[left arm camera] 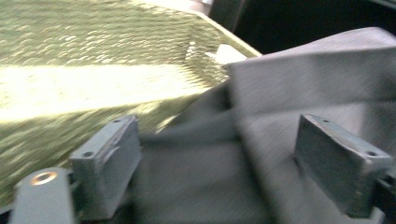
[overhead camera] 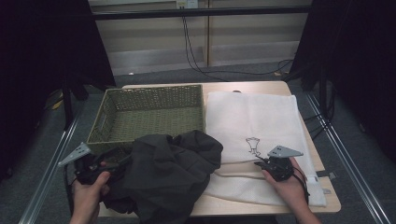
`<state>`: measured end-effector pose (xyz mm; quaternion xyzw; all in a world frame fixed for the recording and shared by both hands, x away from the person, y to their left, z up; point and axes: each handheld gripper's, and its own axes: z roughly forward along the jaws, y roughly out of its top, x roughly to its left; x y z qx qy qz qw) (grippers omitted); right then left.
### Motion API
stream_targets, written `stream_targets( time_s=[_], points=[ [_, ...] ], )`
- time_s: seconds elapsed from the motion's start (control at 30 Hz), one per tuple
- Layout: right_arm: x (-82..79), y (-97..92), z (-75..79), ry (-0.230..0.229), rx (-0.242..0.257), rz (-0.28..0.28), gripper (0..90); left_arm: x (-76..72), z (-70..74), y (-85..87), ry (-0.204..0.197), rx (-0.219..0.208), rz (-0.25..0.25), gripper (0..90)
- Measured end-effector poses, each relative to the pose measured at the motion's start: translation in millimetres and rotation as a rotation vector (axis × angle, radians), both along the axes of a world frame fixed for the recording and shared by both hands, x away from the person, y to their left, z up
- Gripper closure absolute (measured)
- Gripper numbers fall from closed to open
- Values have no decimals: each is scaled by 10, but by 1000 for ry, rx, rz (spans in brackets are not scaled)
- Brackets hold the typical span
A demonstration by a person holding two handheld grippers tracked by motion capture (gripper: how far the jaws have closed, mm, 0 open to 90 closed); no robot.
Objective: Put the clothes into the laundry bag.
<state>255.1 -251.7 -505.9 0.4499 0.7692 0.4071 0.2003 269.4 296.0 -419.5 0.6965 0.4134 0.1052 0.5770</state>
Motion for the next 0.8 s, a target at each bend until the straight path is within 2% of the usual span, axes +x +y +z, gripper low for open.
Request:
stream_targets(
  time_s=[0.03,0.07,0.13,0.17,0.2,0.23,0.27,0.3,0.33,0.37,0.4,0.43,0.5,0.53,0.57,0.6,0.63,0.73,0.8],
  points=[
    [-1,-1,0,-5,0,1,890,30,115,-153,-26,9,-15,181],
    [-1,-1,0,-5,0,1,890,30,115,-153,-26,9,-15,193],
    [-4,2,2,-6,8,6,890,71,260,-306,-65,9,-25,217],
    [-5,2,7,-3,14,8,890,127,384,-446,-89,-2,-34,265],
    [-5,2,7,-3,14,8,890,127,384,-446,-89,-2,-34,274],
    [-2,-2,8,-3,19,12,889,178,437,-537,-100,-17,-61,274],
    [-1,-11,16,3,30,19,882,252,482,-667,-100,-13,-92,306],
    [-1,-11,16,3,30,19,882,252,482,-667,-100,-13,-92,305],
    [-12,-16,37,-3,46,40,839,341,480,-837,-81,-34,-149,305],
    [-12,-16,37,-3,46,40,839,341,480,-837,-81,-34,-149,302],
    [-18,-12,50,-6,53,48,806,388,462,-939,-66,-32,-190,302],
    [-22,-2,71,-21,54,66,767,410,447,-1019,-52,-21,-210,286],
    [-28,31,105,-35,40,78,756,431,411,-1159,-37,9,-236,255],
    [-25,52,120,-40,23,82,763,433,384,-1251,-31,38,-255,241],
    [9,88,137,-26,-4,93,822,430,361,-1315,-24,67,-266,216],
    [9,88,137,-26,-4,93,822,429,343,-1359,-14,81,-278,216],
    [61,106,163,-8,-29,94,883,426,319,-1411,8,95,-293,218],
    [108,116,248,16,-19,100,889,383,228,-1546,37,131,-312,220],
    [105,130,361,17,19,95,890,326,151,-1628,38,145,-331,220]
  ],
)
